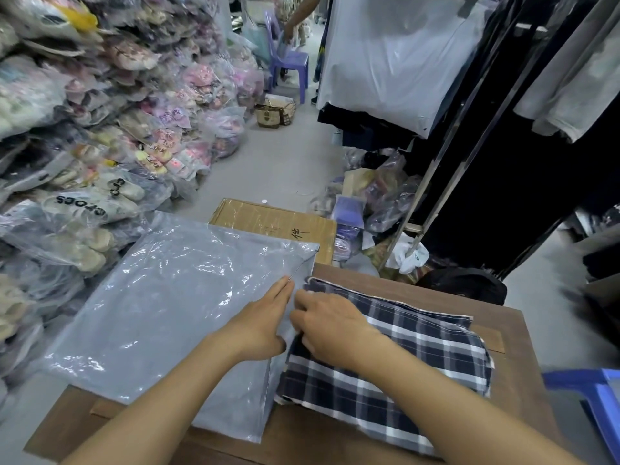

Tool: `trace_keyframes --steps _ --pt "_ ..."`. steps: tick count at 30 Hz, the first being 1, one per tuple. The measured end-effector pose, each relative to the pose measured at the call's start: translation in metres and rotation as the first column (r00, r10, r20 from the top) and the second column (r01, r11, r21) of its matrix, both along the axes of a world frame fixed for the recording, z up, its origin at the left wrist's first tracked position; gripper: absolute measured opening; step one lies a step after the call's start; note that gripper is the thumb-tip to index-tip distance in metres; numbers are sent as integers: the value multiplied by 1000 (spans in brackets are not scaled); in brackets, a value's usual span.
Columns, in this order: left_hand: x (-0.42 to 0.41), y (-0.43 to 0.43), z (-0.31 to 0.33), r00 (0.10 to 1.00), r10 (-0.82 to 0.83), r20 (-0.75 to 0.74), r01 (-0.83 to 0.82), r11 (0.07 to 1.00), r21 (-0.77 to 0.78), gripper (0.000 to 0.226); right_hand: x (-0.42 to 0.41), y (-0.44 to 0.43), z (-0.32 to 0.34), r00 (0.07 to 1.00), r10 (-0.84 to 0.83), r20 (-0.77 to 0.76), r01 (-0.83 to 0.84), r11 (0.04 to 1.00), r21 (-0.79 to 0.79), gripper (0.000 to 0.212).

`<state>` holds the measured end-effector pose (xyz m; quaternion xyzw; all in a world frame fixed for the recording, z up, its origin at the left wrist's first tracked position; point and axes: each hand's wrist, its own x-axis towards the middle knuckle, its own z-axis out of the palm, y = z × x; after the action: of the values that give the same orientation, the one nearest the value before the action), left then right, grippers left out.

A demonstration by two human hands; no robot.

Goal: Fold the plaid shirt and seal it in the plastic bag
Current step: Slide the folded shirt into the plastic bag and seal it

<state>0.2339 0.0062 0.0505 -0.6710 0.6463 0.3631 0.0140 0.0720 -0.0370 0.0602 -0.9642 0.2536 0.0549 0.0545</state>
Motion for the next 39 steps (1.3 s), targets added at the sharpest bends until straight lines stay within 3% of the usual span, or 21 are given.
trace_keyframes --steps 6,11,14,17,19,21,22,25,28,33,36,39 --pt "2 5 4 997 3 -79 -2 1000 14 101 11 11 -30 997 59 -49 -57 998 23 38" --pt "-1 7 8 990 9 -138 0 998 62 104 20 -5 -53 992 -53 -112 48 998 -46 48" --pt "-4 4 9 988 25 -153 -15 998 68 105 24 -1 -50 983 -91 -158 99 994 44 54" --pt "-5 3 4 993 14 -121 -6 998 66 105 14 1 -49 985 -168 29 156 957 246 42" --pt "-6 5 2 994 2 -106 6 997 76 105 -5 -9 -48 923 -318 219 227 906 356 35" --pt "-10 6 1 993 -1 -118 12 995 96 104 -35 -28 -46 832 -487 266 397 858 327 35" --pt "-13 6 1 992 -1 -124 14 994 104 104 -52 -39 -45 798 -567 203 503 813 294 36" --pt "-19 5 1 993 6 -122 8 993 115 104 -98 -64 -48 677 -714 -175 728 617 300 56" --pt "-23 4 -2 993 10 -121 3 994 112 105 -118 -73 -59 635 -737 -232 742 499 447 62" --pt "-33 5 -9 991 -7 -130 20 995 94 105 -98 -73 -66 602 -783 -158 739 471 482 32" --pt "-41 5 -12 991 -16 -131 28 995 91 106 -60 -68 -67 631 -773 -63 711 544 445 30" --pt "-45 3 -16 991 -23 -131 35 996 87 107 -34 -61 -62 639 -769 33 649 561 514 26"
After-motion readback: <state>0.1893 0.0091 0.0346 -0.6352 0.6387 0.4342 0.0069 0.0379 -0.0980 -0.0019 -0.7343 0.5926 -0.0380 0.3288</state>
